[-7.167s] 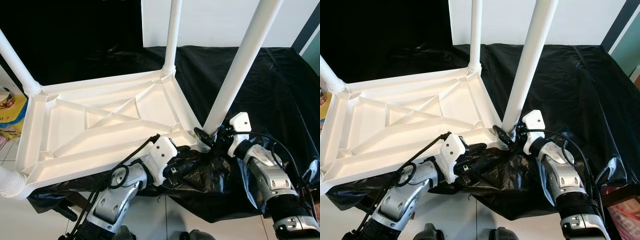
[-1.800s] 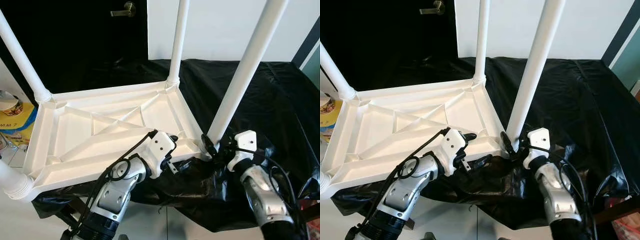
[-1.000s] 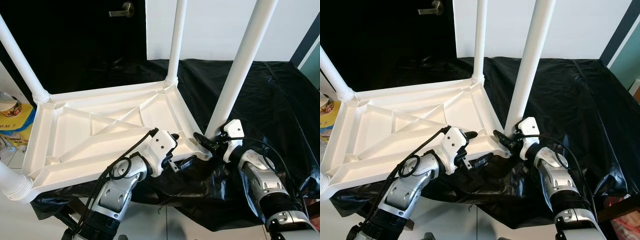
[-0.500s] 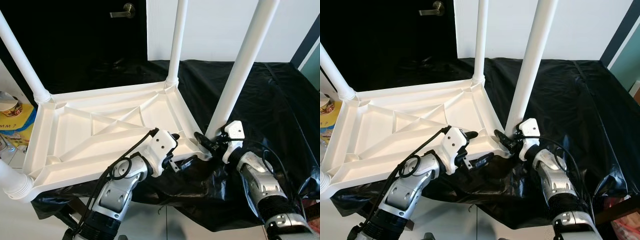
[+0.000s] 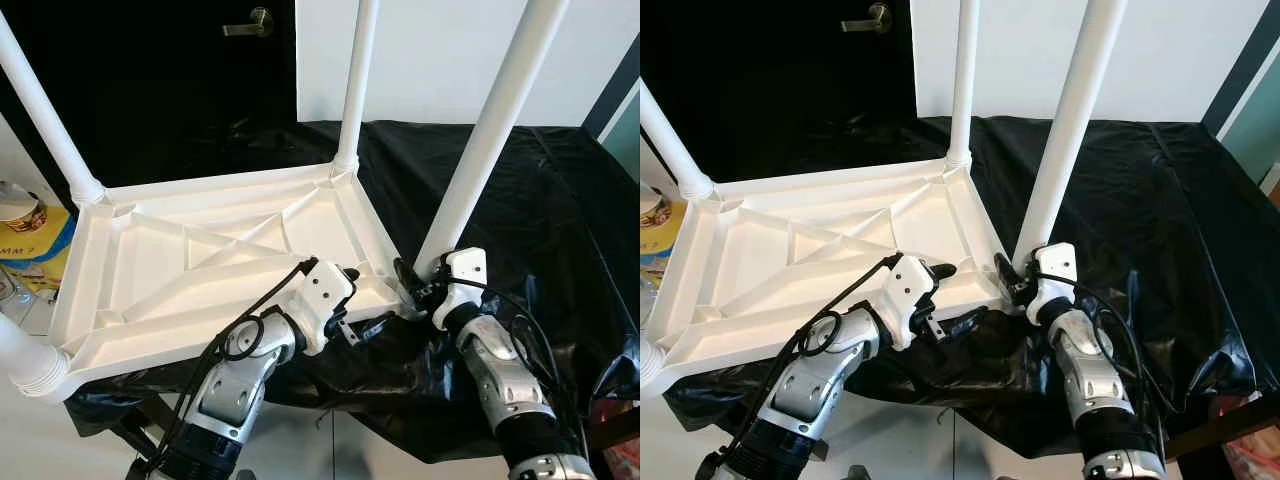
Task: Building children table
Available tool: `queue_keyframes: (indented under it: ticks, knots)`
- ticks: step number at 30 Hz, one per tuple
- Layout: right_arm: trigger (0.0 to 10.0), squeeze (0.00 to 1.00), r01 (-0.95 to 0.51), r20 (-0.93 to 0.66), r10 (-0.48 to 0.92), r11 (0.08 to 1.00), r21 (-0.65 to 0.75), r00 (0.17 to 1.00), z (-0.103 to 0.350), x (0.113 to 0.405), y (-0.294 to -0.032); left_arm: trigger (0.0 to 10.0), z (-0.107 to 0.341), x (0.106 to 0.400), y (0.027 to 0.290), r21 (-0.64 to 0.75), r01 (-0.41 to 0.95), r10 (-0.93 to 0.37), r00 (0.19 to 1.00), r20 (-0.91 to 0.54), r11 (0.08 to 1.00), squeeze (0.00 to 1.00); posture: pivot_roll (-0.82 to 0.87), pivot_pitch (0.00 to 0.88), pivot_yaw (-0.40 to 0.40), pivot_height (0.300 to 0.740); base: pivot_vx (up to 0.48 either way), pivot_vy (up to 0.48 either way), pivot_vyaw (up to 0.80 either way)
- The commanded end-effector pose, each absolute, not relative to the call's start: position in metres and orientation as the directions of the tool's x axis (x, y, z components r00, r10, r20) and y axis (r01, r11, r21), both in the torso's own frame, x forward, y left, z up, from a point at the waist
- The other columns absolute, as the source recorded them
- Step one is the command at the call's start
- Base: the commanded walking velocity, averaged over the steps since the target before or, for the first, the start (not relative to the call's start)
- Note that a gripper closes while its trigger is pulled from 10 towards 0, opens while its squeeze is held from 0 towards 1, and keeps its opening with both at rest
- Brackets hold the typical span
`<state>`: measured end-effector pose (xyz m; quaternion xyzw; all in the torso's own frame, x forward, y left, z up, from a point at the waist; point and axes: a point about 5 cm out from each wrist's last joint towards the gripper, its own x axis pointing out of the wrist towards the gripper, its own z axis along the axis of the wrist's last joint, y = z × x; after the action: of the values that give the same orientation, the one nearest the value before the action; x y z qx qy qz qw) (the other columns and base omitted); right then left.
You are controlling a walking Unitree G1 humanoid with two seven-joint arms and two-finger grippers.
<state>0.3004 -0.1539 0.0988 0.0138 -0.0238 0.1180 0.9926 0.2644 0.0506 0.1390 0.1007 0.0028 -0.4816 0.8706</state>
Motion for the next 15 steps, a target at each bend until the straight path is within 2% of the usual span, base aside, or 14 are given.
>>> queue_keyframes:
  ticks: [1,8,9,10,15]
  knots:
    - [10.0,0.0,-0.09,-0.046,0.091,0.996,0.029,0.995,0.082,0.293,-0.166,10.0,0.139,0.264,0.049,0.176,0.808,-0.807,0.583,-0.093,0.563,0.0,-0.04,0.0,-0.063,0.74,0.0,0.0,0.0]
    - [10.0,0.0,-0.012,-0.054,0.014,1.0,0.024,0.998,0.081,0.291,-0.164,10.0,0.139,0.264,0.049,0.175,0.808,-0.808,0.582,-0.093,0.562,0.0,-0.04,0.0,-0.064,0.74,0.0,0.0,0.0]
    - [10.0,0.0,0.067,-0.067,-0.065,0.997,0.03,0.996,0.079,0.289,-0.159,10.0,0.139,0.264,0.049,0.174,0.808,-0.808,0.582,-0.093,0.562,0.0,-0.04,0.0,-0.066,0.74,0.0,0.0,0.0]
    - [10.0,0.0,0.083,-0.063,-0.08,0.996,0.043,0.995,0.08,0.288,-0.15,10.0,0.139,0.264,0.049,0.171,0.808,-0.807,0.583,-0.092,0.564,0.0,-0.05,0.0,-0.063,0.74,0.0,0.0,0.0]
    - [10.0,0.0,0.088,-0.06,-0.085,0.995,0.046,0.995,0.082,0.286,-0.144,10.0,0.139,0.264,0.047,0.168,0.809,-0.809,0.581,-0.09,0.563,0.0,-0.04,0.0,-0.066,0.74,0.0,0.0,0.0]
